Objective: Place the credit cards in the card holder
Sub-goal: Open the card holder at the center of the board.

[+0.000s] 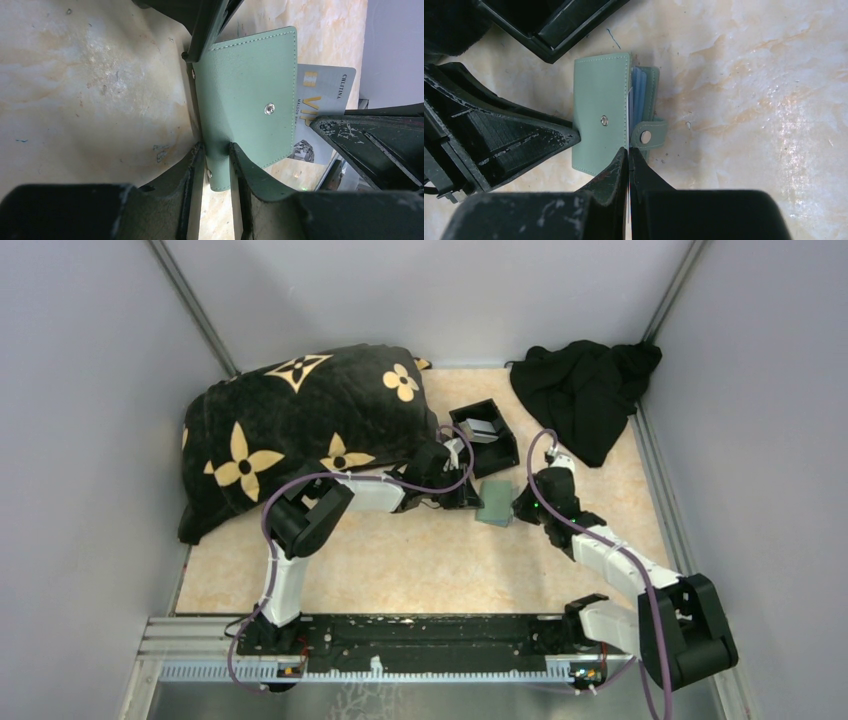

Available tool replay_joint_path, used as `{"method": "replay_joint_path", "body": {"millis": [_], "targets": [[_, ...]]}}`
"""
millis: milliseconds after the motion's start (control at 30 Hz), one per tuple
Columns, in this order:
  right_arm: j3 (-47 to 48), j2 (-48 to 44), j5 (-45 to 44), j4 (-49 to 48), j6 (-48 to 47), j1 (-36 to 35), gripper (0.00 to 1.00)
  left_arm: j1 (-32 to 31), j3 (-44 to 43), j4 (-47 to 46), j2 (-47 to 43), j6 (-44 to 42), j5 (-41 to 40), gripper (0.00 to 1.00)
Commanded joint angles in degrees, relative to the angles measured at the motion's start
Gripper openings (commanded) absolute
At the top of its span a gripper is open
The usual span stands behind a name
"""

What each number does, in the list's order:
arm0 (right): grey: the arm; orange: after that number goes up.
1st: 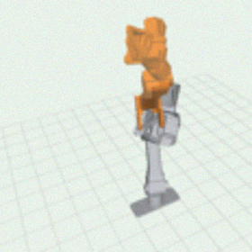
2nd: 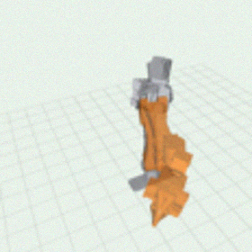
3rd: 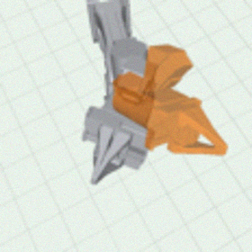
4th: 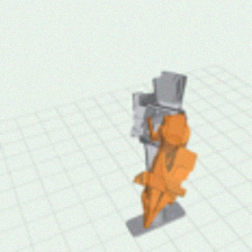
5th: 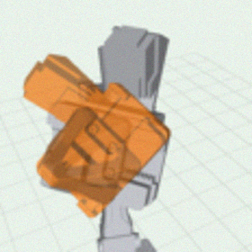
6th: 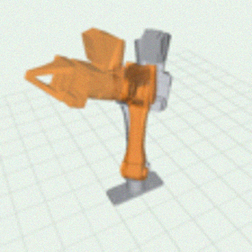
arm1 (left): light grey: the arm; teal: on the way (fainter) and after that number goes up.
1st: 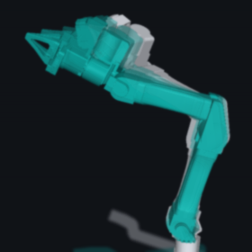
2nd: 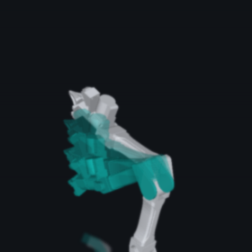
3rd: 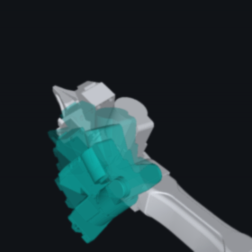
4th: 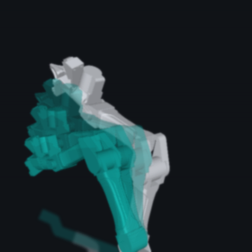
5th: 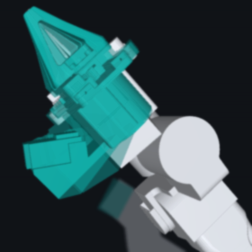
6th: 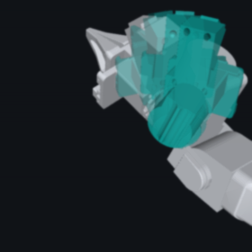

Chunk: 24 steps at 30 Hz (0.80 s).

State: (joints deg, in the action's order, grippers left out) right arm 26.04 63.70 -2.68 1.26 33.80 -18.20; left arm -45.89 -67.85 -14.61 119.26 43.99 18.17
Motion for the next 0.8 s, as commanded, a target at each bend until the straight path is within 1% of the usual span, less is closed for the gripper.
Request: {"method": "replay_joint_path", "body": {"millis": [0,200,400,767], "targets": [[2.48,-2.21,2.11,-4.18,1.38,0.27,0.0,-0.35,2.65,4.25,0.97,-0.64,-0.5,0.32],[1.54,-2.07,3.31,-6.34,2.52,0.27,0.0,-0.34,4.05,3.18,0.15,-0.03,-0.58,0.32],[0.13,-1.07,4.86,-10.47,3.96,0.28,0.0,-0.25,6.02,1.9,-0.96,0.81,-0.35,0.32],[-1.25,3.79,8.66,-16.02,4.66,0.28,0.0,0.29,10.01,0.61,-3.79,1.69,-1.02,0.32]]}}
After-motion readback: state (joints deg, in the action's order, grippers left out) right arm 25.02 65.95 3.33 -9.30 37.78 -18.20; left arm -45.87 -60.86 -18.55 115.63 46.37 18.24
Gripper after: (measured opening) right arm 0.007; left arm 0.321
